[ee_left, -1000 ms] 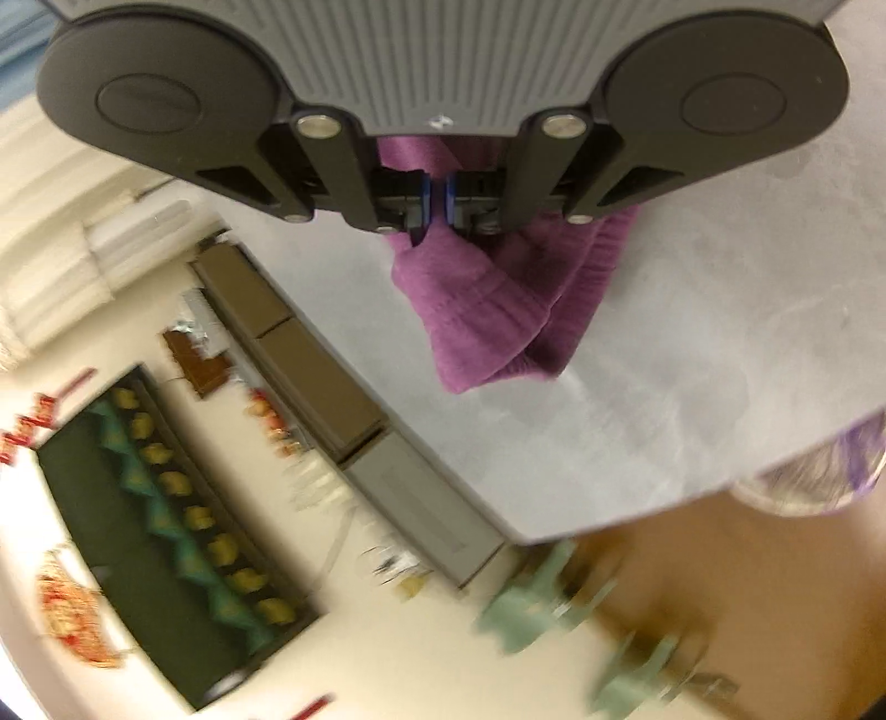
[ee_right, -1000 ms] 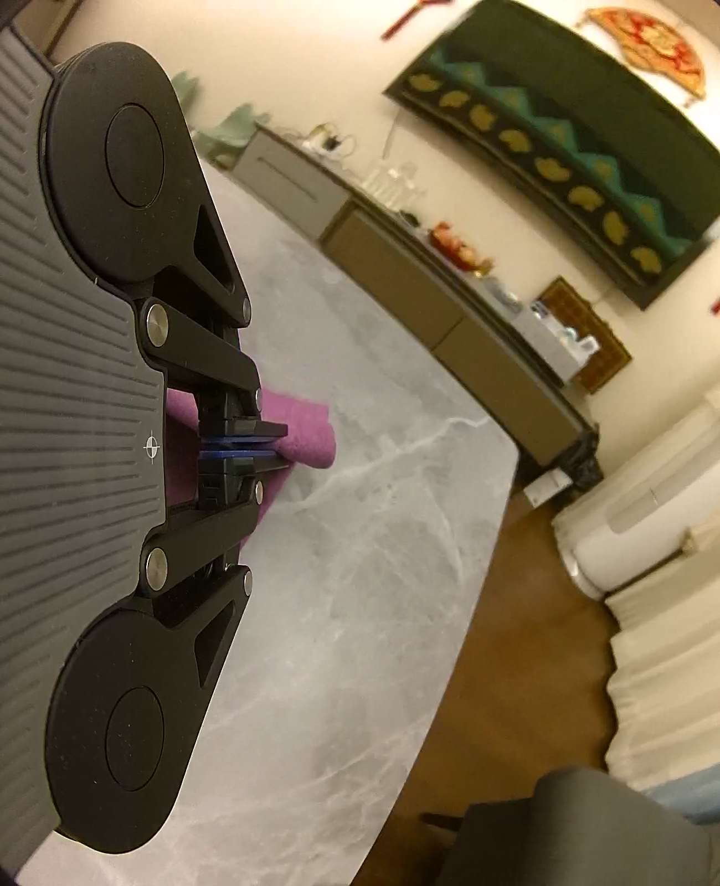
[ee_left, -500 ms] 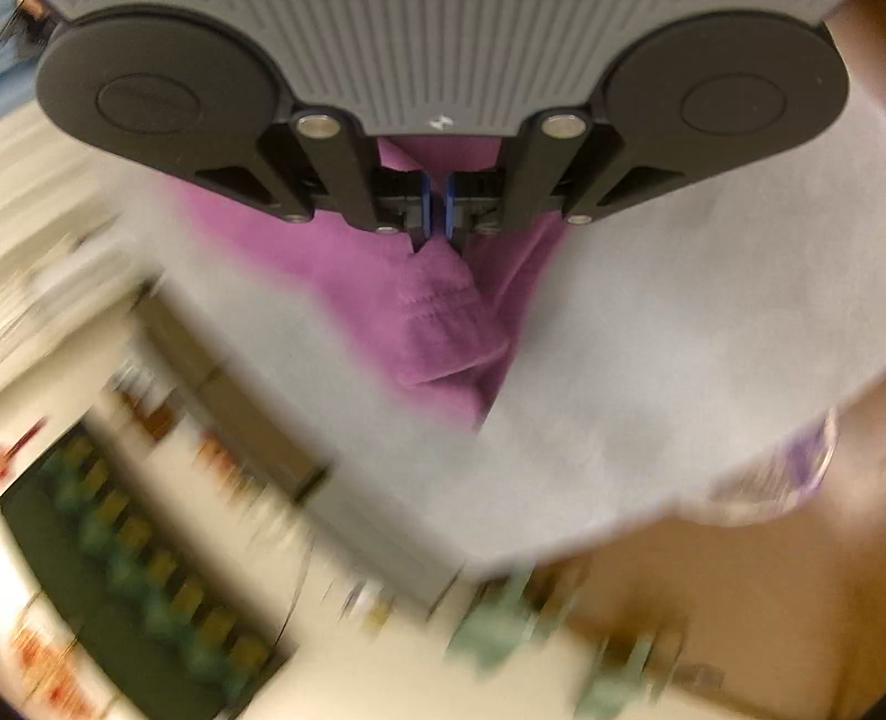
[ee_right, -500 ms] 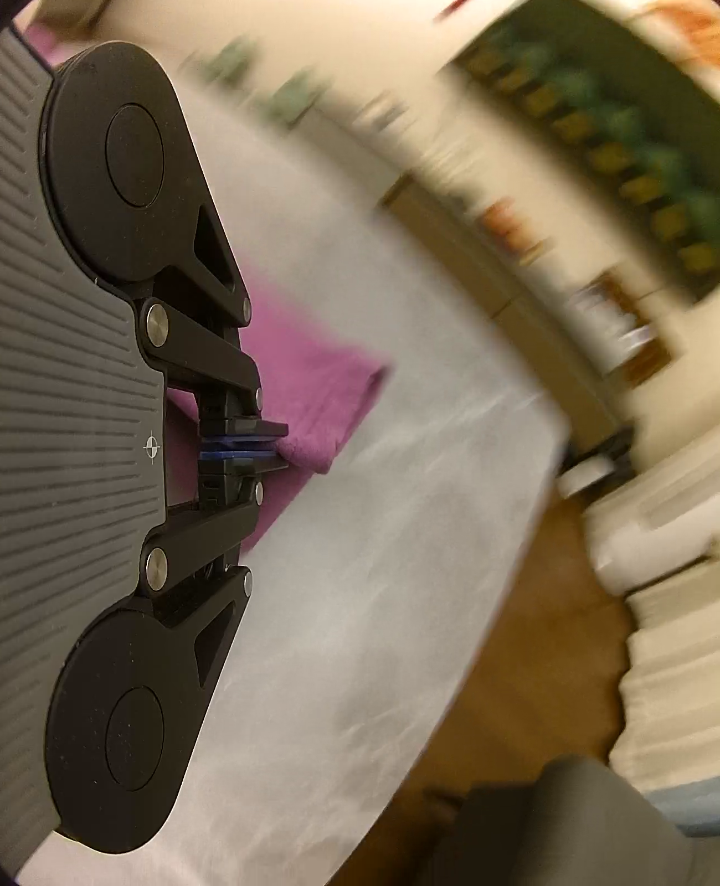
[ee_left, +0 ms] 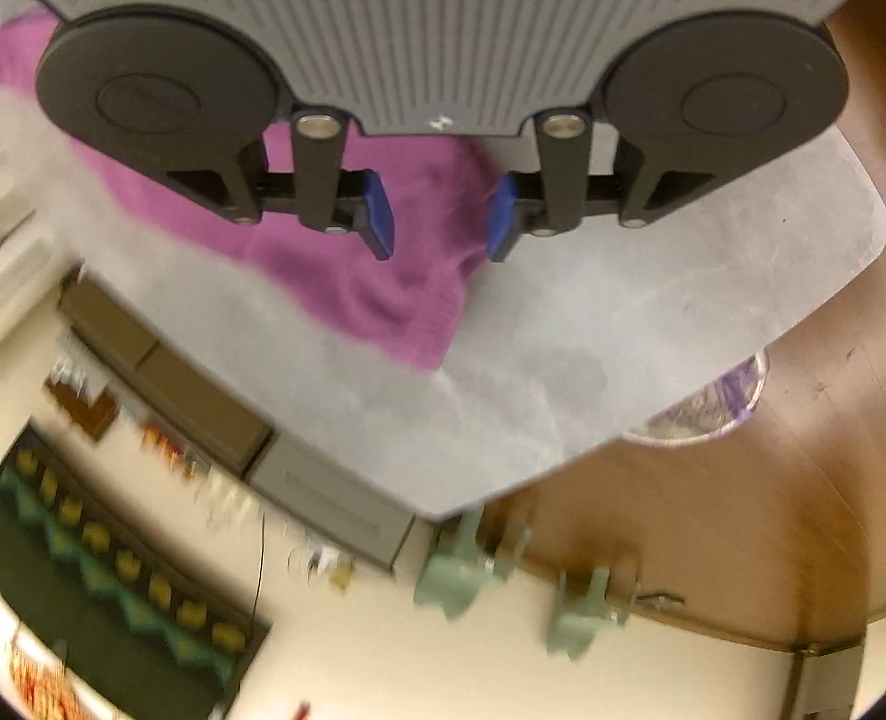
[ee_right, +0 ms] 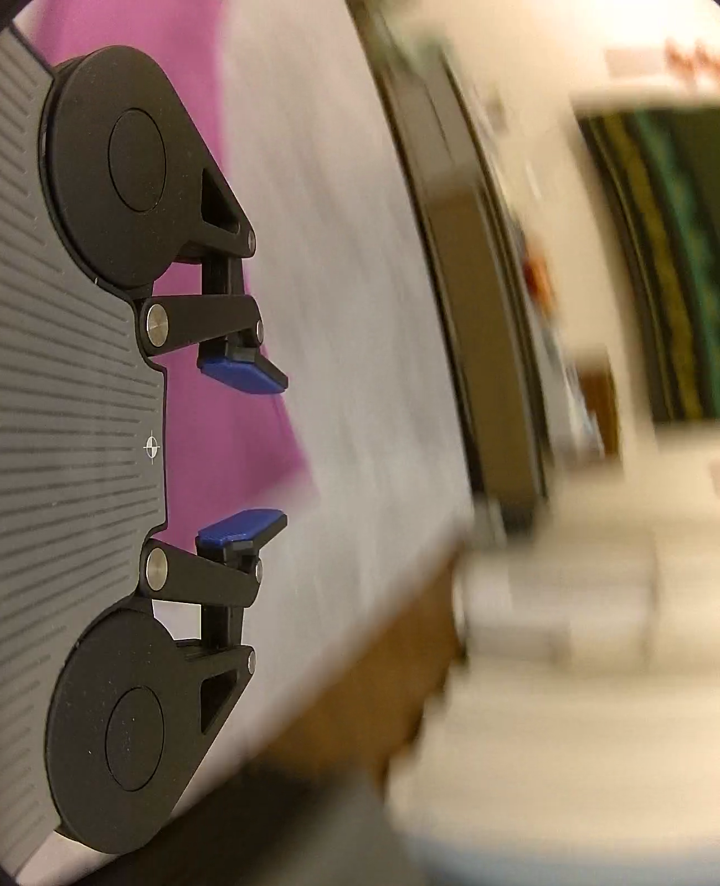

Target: Fold clothes

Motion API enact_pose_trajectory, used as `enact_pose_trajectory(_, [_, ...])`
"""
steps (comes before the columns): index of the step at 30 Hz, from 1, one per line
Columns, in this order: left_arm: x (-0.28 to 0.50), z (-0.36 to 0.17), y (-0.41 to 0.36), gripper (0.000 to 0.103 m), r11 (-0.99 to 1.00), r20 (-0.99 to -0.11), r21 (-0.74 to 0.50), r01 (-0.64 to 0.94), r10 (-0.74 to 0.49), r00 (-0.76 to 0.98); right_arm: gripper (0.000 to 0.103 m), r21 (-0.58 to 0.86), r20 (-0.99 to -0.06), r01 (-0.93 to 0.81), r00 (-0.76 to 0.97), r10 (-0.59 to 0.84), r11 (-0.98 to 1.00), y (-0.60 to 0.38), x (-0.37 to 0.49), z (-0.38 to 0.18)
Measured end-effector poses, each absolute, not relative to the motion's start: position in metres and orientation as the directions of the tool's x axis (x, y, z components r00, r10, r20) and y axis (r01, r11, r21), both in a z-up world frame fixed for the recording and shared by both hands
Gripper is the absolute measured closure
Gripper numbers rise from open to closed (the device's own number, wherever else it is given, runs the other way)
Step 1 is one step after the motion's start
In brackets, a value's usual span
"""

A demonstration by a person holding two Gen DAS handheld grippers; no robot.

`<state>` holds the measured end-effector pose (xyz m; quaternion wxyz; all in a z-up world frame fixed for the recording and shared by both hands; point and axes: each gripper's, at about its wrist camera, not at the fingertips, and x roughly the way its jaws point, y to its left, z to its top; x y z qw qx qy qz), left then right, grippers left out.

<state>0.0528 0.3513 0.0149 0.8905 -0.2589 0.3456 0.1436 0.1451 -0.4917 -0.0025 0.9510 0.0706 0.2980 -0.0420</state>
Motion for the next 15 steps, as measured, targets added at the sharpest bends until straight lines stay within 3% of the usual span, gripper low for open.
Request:
enact_pose_trajectory(2, [0.054, 0.014, 0.346, 0.067, 0.832, -0.683, -0.369, -0.415, 0.060, 0.728, 0.053, 0.068, -0.640, 0.031, 0.768, 0.020, 0.997, -0.470, 0.160, -0.017])
enact_pose_trajectory(5, [0.070, -0.009, 0.335, 0.068, 0.864, -0.767, -0.284, -0.415, 0.055, 0.639, 0.053, -0.045, -0.761, 0.071, 0.644, -0.080, 0.996, -0.468, 0.182, -0.048])
enact_pose_trajectory(6, [0.072, -0.016, 0.334, 0.069, 0.867, -0.787, -0.263, -0.424, 0.062, 0.614, 0.041, -0.062, -0.750, 0.094, 0.652, -0.108, 0.994, -0.475, 0.184, -0.052])
enact_pose_trajectory(7, [0.074, -0.022, 0.333, 0.073, 0.869, -0.805, -0.241, -0.431, 0.069, 0.589, 0.038, -0.089, -0.749, 0.129, 0.645, -0.152, 0.988, -0.481, 0.186, -0.053])
enact_pose_trajectory(10, [0.062, -0.011, 0.346, 0.072, 0.834, -0.759, -0.324, -0.447, 0.054, 0.649, 0.038, -0.148, -0.740, 0.187, 0.630, -0.234, 0.971, -0.490, 0.189, -0.056])
enact_pose_trajectory(12, [0.054, -0.002, 0.353, 0.069, 0.813, -0.721, -0.371, -0.449, 0.052, 0.691, 0.044, -0.206, -0.714, 0.177, 0.645, -0.272, 0.962, -0.478, 0.183, -0.052])
enact_pose_trajectory(15, [0.055, 0.004, 0.351, 0.062, 0.820, -0.691, -0.381, -0.427, 0.054, 0.720, 0.046, -0.138, -0.656, 0.044, 0.744, -0.125, 0.989, -0.441, 0.163, -0.035])
